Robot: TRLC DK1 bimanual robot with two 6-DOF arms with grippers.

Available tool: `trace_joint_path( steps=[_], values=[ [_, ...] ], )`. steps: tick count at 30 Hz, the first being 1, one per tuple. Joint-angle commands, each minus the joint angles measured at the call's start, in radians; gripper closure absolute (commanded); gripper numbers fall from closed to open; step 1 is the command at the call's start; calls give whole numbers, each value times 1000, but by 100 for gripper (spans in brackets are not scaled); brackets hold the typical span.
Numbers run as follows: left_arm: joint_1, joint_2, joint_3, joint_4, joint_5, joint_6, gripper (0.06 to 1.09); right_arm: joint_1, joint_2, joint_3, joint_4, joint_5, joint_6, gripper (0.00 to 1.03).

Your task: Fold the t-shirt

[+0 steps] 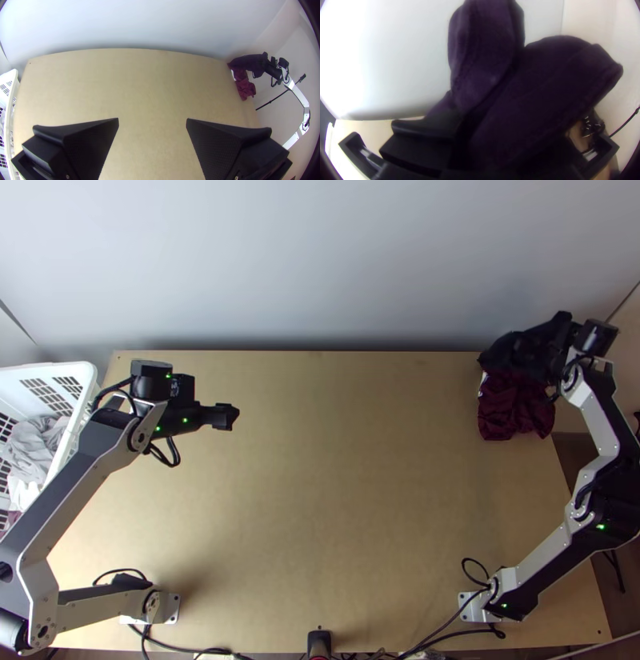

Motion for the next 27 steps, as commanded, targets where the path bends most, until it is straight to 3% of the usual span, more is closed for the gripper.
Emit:
trace_joint_path(
  steps=[1, 21, 22, 23, 26, 27],
  values=[
    [16, -33, -31, 2, 4, 4, 10, -52, -20, -143, 49, 30, -69, 100],
    [36, -99, -65, -4, 9, -1, 10, -37, -103, -433, 47, 59, -218, 100],
    [36, -102, -65, -5, 9, -1, 10, -37, -107, -442, 46, 59, -224, 95],
    [36, -109, -65, -5, 9, -2, 10, -43, -110, -450, 46, 59, -227, 79],
    [38, -124, -68, -7, 10, -4, 10, -48, -138, -473, 35, 59, -240, 6],
    [41, -128, -68, -7, 10, -4, 10, -48, -152, -473, 26, 59, -241, 3]
  ],
)
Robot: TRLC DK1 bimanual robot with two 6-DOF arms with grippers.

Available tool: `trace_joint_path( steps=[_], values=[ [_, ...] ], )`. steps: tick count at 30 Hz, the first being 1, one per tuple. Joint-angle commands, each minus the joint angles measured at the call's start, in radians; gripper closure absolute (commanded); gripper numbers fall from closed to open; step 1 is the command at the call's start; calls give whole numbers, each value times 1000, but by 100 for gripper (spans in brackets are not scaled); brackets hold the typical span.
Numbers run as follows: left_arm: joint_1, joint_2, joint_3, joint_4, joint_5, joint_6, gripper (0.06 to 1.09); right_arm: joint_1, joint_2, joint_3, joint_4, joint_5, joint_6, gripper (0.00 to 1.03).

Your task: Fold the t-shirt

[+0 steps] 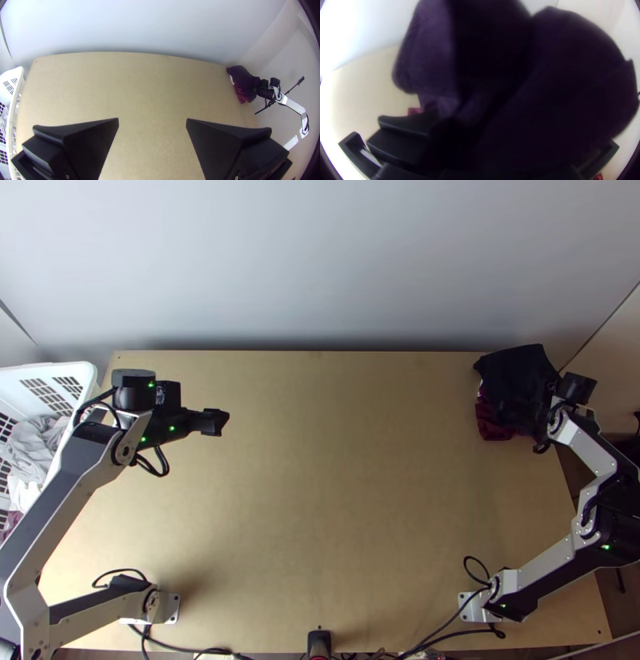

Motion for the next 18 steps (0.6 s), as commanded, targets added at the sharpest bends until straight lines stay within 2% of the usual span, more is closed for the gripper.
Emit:
trace_joint_path(
  steps=[1, 9, 18],
  values=[
    [10, -26, -6, -5, 0, -4, 10, -4, -66, -54, -36, 1, -42, 3],
    [32, -72, -9, -18, 2, 0, 10, -4, -247, -100, -203, 1, -87, 3],
    [110, -170, -81, -19, 2, 66, 10, 16, -556, -202, -398, -27, -139, 3]
  ],
)
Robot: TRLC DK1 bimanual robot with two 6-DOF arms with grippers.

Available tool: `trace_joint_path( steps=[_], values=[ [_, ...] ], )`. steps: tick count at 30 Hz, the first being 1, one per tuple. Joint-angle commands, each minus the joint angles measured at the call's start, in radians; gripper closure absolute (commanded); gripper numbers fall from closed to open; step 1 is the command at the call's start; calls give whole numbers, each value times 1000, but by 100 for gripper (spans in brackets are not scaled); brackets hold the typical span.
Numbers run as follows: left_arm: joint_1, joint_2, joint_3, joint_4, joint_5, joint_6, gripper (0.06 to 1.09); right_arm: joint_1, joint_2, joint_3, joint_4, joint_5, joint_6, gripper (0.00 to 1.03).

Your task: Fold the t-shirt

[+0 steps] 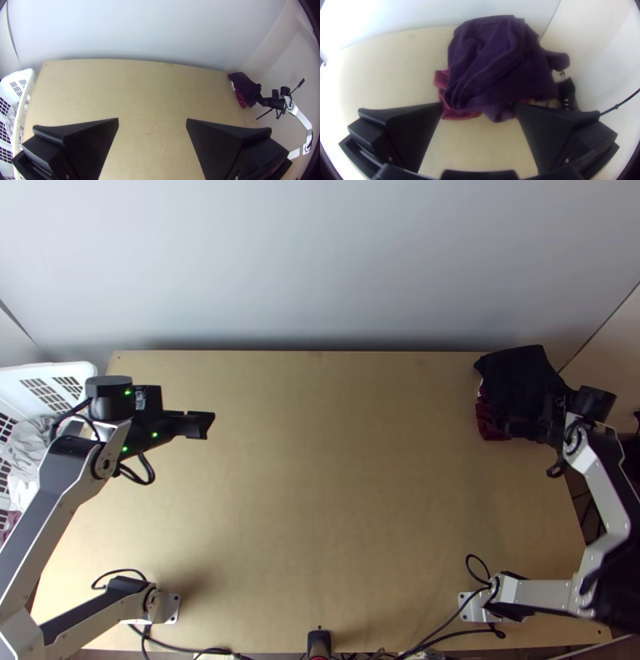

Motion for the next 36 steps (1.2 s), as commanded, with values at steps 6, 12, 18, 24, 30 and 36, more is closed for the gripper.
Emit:
trace_joint_path(
  steps=[6, 12, 18, 24, 30, 36],
  values=[
    [134, -207, -142, 18, 2, 72, 10, 154, -445, -110, -254, -30, 21, 3],
    [139, -456, -223, 18, 1, 67, 10, 377, -669, -153, -326, -28, 189, 3],
    [182, -649, -320, -31, -5, 81, 10, 473, -773, -166, -308, -4, 345, 3],
    [191, -827, -392, -16, -57, 71, 10, 469, -939, -265, -194, 10, 405, 3],
    [191, -914, -482, 26, -97, 74, 10, 470, -1040, -317, -118, 10, 439, 3],
    [192, -977, -590, 118, -100, 92, 10, 475, -1074, -415, 30, 10, 373, 3]
  ],
)
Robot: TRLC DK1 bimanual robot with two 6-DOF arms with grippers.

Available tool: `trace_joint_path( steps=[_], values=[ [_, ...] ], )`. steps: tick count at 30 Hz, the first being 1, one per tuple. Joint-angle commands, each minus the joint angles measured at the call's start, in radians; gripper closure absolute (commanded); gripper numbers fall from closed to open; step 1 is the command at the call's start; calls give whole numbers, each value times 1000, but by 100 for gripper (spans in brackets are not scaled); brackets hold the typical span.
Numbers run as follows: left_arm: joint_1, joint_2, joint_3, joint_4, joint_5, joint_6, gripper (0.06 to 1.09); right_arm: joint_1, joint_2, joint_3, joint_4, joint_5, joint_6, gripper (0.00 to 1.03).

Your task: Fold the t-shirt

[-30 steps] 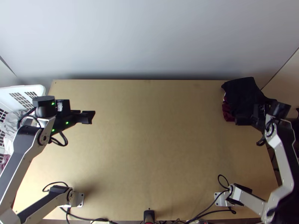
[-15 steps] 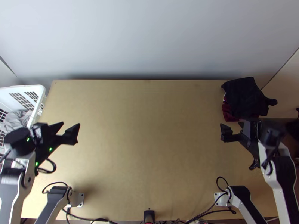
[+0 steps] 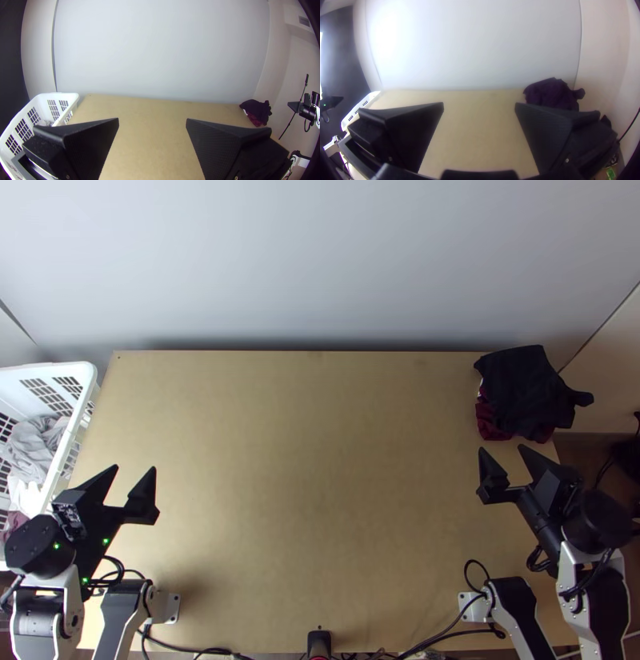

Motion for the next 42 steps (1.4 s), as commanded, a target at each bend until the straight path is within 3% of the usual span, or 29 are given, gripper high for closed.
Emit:
trace_joint_path(
  steps=[1, 8, 15, 22, 31, 42],
  values=[
    [4, -104, -118, 79, -14, 19, 10, 16, -81, -118, 143, 2, -31, 3],
    [9, -248, -237, 119, -18, 65, 10, 36, -195, -294, 264, 2, -59, 3],
    [32, -251, -345, 210, -41, 82, 10, 34, -417, -455, 338, 10, -114, 3],
    [30, -251, -444, 352, -39, 66, 10, 33, -425, -566, 405, 14, -174, 3],
    [6, -251, -481, 361, -37, 48, 10, 91, -425, -570, 335, 16, -109, 4],
    [3, -222, -572, 380, -45, -18, 10, 75, -420, -581, 235, 36, -114, 4]
  ],
)
